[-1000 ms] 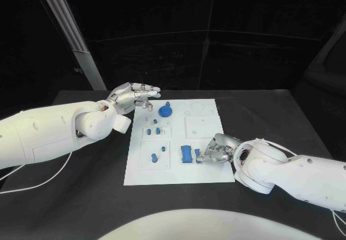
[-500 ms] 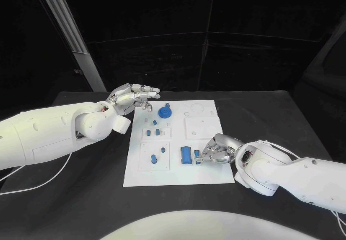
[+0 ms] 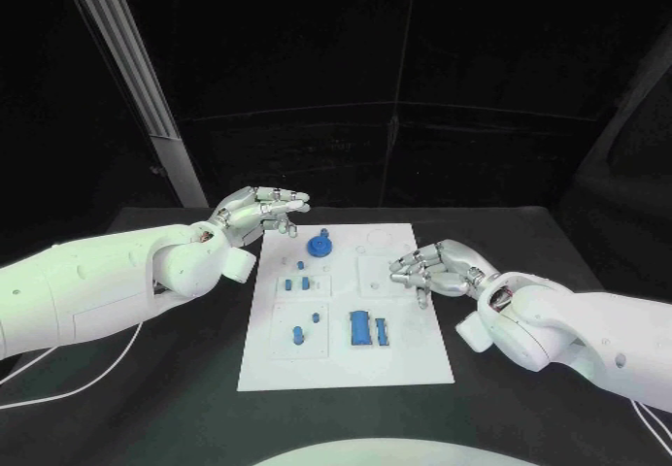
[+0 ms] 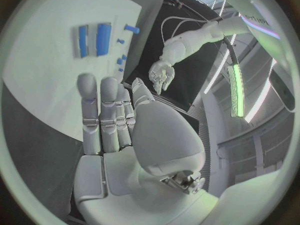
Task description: Assemble the parts on the task board
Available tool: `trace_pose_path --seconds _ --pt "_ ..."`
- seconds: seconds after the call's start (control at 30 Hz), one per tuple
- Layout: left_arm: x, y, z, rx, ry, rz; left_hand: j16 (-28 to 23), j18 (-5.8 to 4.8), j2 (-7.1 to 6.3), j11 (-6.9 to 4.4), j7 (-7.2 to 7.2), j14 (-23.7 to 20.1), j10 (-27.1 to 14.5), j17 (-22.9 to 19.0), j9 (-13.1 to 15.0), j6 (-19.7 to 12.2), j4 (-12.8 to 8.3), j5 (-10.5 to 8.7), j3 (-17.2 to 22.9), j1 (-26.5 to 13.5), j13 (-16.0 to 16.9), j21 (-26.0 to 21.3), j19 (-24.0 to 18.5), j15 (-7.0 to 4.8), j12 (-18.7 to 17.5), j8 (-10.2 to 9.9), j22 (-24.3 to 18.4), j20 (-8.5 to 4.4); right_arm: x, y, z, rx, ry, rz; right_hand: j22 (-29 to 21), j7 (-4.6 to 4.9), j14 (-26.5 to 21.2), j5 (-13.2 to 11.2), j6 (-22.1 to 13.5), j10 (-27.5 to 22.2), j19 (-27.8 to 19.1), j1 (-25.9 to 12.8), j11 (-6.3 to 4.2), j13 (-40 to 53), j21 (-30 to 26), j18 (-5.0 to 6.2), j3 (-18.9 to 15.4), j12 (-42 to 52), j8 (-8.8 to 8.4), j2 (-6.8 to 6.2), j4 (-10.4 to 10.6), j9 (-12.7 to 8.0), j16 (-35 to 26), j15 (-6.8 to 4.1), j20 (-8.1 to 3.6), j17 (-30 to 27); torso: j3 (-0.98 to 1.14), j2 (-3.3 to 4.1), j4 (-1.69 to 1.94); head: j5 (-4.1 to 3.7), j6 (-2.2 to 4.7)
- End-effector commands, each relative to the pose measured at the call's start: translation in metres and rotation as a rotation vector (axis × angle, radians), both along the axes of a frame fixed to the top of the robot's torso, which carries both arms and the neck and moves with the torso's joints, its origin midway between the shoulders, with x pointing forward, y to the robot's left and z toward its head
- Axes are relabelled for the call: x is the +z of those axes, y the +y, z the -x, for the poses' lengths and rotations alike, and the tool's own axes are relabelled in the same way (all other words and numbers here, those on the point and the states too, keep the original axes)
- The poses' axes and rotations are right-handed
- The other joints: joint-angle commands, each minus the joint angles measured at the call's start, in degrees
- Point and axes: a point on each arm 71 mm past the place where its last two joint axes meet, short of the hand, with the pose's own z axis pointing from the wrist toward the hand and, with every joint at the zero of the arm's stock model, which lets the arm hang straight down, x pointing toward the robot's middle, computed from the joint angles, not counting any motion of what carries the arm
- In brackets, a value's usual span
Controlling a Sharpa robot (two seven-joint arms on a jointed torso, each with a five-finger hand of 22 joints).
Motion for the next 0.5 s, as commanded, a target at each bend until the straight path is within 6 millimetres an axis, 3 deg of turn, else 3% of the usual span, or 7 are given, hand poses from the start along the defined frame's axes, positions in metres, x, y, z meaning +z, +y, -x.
trace_pose_path --seconds 0.03,0.07,0.13,0.2,0.33,0.4,0.5 --pt "0.001 0.005 -0.006 0.07 -0.034 0.057 -2.89 0.41 0.34 -0.1 0.07 -1.79 -0.09 -1.51 -0.01 0.08 -0.01 0.19 -0.62 -0.35 0.01 -1.96 -1.65 0.06 0.51 0.45 -1.18 0.08 0.013 -0.012 -0.024 -0.138 -0.053 -0.278 -6.98 0.91 -2.95 -0.48 -1.21 -2.51 -2.99 1.25 1.22 -6.84 -9.08 0.52 -0.1 -7.07 -0.81 0.44 -0.26 -1.12 -8.35 1.36 1.23 -4.38 -0.4 -1.49 -0.35 -0.03 1.67" --pt "0.0 0.007 -0.007 0.083 -0.031 0.061 -5.02 0.45 0.4 -0.07 0.13 -2.96 -0.14 -2.58 -0.03 0.1 0.03 0.2 -0.81 -0.35 -0.04 -3.4 -2.83 0.31 0.59 0.54 -2.06 0.17 0.014 -0.014 -0.031 -0.153 -0.063 -0.295 -8.84 1.38 -4.31 -0.93 -1.28 -3.14 -3.84 1.84 1.73 -9.96 -11.51 0.62 -0.31 -10.05 -0.91 0.12 -0.55 -1.54 -11.19 2.22 1.62 -5.75 -0.44 -1.78 -0.49 0.04 1.88" --pt "-0.003 0.009 -0.01 0.103 -0.025 0.068 -9.42 0.29 0.52 0.31 0.43 -5.18 -0.65 -4.74 -0.1 -0.14 0.08 0.06 -1.03 -0.25 -0.16 -6.32 -5.13 0.75 0.41 0.53 -3.92 0.64 0.014 -0.017 -0.041 -0.167 -0.08 -0.318 -11.09 1.38 -6.98 -2.04 -1.62 -3.37 -5.54 2.85 2.43 -13.4 -14.63 0.42 -0.64 -12.98 -1.28 -0.65 -1.23 -2.18 -15.0 2.9 2.37 -7.75 -0.52 -2.1 -0.64 -0.05 2.78" --pt "-0.007 0.014 -0.012 0.126 -0.02 0.07 -14.6 0.08 0.57 0.91 0.76 -7.35 -1.48 -7.12 -0.14 -0.65 0.21 -0.01 -1.14 -0.22 -0.25 -9.95 -7.96 1.54 -0.12 0.38 -6.3 1.39 0.015 -0.018 -0.052 -0.176 -0.099 -0.343 -14.94 2.07 -12.22 -3.6 -1.7 -2.52 -9.51 3.75 3.32 -18.79 -20.22 0.01 -1.08 -16.77 -2.03 -0.81 -1.82 -3.31 -22.02 5.0 3.87 -12.18 -0.57 -2.37 -0.79 -0.14 4.04" --pt "-0.015 0.019 -0.019 0.166 -0.024 0.07 -26.33 -0.54 0.64 1.92 0.93 -11.29 -2.48 -11.96 -0.14 -1.15 0.78 0.1 -1.4 -0.48 -0.36 -18.61 -14.48 4.16 -1.92 0.21 -12.28 3.77 0.011 -0.018 -0.07 -0.171 -0.116 -0.369 -21.77 2.48 -13.39 -4.73 -1.86 -1.4 -9.36 3.41 4.78 -29.95 -27.65 0.52 -2.82 -23.38 -4.37 -0.87 -4.08 -6.37 -31.49 6.93 6.51 -21.33 -0.49 -3.11 -0.85 -0.14 5.45" --pt "-0.019 0.019 -0.024 0.185 -0.033 0.067 -31.35 -0.74 0.74 2.36 0.99 -13.34 -2.97 -13.94 -0.22 -1.65 0.83 0.09 -1.51 -0.35 -0.4 -22.43 -17.73 5.53 -3.34 -0.48 -14.97 5.06 0.009 -0.019 -0.077 -0.166 -0.119 -0.376 -23.97 2.55 -13.2 -5.03 -2.28 -1.3 -8.55 2.83 5.45 -33.06 -29.7 0.61 -3.17 -24.9 -4.36 -0.2 -5.18 -7.54 -33.74 7.23 7.07 -24.28 -0.41 -3.42 -0.66 -0.13 5.98" --pt "-0.022 0.02 -0.03 0.212 -0.049 0.058 -36.14 -0.65 0.9 2.84 1.03 -15.1 -3.21 -15.99 -0.22 -1.94 0.9 0.06 -2.03 -0.33 -0.39 -26.0 -21.16 6.75 -4.97 -1.46 -17.57 6.54 0.007 -0.018 -0.086 -0.167 -0.124 -0.378 -27.71 2.75 -12.34 -4.99 -2.13 -0.16 -6.78 1.6 5.42 -37.53 -32.89 0.77 -3.93 -26.87 -4.41 0.65 -7.19 -9.34 -35.4 7.56 7.22 -29.14 -0.25 -3.43 -0.67 0.08 6.81"
